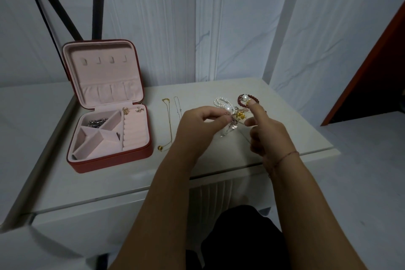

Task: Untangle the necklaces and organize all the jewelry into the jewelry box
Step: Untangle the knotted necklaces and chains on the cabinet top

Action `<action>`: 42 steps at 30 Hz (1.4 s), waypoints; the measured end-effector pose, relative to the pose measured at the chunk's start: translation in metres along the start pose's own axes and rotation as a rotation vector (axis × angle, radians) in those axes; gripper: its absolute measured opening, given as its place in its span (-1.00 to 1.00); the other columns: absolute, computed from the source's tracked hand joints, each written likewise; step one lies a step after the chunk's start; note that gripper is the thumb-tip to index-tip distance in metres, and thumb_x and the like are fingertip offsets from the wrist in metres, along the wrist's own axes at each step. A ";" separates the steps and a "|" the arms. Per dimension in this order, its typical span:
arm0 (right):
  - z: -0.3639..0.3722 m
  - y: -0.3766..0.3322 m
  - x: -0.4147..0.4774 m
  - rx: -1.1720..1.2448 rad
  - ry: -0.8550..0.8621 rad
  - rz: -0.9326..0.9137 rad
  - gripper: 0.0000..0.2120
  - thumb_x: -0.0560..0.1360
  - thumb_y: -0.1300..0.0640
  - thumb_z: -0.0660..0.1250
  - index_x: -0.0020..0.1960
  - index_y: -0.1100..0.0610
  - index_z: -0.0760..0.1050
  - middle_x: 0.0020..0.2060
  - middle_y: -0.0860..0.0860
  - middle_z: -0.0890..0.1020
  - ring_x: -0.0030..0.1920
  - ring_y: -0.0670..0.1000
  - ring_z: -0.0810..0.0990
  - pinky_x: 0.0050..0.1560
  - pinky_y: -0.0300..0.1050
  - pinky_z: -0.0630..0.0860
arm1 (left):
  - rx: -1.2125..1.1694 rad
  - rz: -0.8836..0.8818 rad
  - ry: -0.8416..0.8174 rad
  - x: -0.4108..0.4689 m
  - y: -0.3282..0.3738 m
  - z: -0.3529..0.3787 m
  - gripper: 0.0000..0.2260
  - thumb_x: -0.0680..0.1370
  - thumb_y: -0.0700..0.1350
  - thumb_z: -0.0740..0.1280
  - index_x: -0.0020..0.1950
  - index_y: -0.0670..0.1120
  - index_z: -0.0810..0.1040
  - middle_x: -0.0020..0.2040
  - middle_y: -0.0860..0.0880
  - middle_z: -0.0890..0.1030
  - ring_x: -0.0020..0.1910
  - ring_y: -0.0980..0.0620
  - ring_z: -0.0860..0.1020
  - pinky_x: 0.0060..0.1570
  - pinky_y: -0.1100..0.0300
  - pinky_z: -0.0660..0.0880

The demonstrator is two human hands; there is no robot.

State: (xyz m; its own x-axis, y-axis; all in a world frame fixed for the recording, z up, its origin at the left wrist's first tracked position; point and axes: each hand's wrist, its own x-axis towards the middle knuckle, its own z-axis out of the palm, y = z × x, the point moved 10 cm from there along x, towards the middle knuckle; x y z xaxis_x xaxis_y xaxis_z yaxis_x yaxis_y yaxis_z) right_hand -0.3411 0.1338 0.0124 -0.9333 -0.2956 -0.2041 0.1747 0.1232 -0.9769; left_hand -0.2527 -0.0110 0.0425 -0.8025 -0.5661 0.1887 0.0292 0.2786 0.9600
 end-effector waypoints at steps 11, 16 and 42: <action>-0.006 -0.012 0.000 -0.134 0.058 -0.158 -0.40 0.44 -0.27 0.32 -0.20 0.33 0.55 -0.52 -0.02 0.34 -0.44 -0.04 0.30 -0.34 -0.19 0.28 | 0.236 0.156 0.253 0.003 0.014 -0.016 -0.80 0.53 -0.28 0.26 0.05 -0.07 0.60 -0.04 0.15 0.55 -0.07 0.24 0.48 -0.05 0.49 0.38; 0.006 0.003 0.002 0.083 -0.083 0.017 -0.45 0.51 -0.34 0.12 -0.21 0.13 0.54 -0.60 -0.08 0.31 -0.58 -0.10 0.22 -0.48 -0.22 0.16 | 0.202 0.119 0.080 0.003 0.012 -0.009 -0.85 0.51 0.04 0.37 -0.02 0.03 0.69 -0.20 0.08 0.66 -0.15 0.04 0.59 -0.06 0.15 0.51; 0.012 0.013 0.003 0.398 -0.197 0.161 -0.29 0.53 -0.37 -0.05 -0.02 0.23 0.54 -0.21 0.14 0.71 -0.68 -0.12 0.14 -0.52 -0.25 0.22 | 0.032 -0.074 -0.230 -0.003 -0.007 0.008 -0.95 0.46 -0.12 0.45 -0.12 -0.07 0.66 -0.28 -0.02 0.61 -0.43 0.26 0.49 -0.36 0.45 0.40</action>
State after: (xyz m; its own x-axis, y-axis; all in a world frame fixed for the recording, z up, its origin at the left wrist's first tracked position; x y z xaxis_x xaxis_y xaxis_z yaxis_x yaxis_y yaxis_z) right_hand -0.3375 0.1228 -0.0014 -0.8136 -0.4816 -0.3256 0.4552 -0.1793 -0.8722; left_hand -0.2555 -0.0054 0.0338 -0.9163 -0.3957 0.0621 -0.0511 0.2693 0.9617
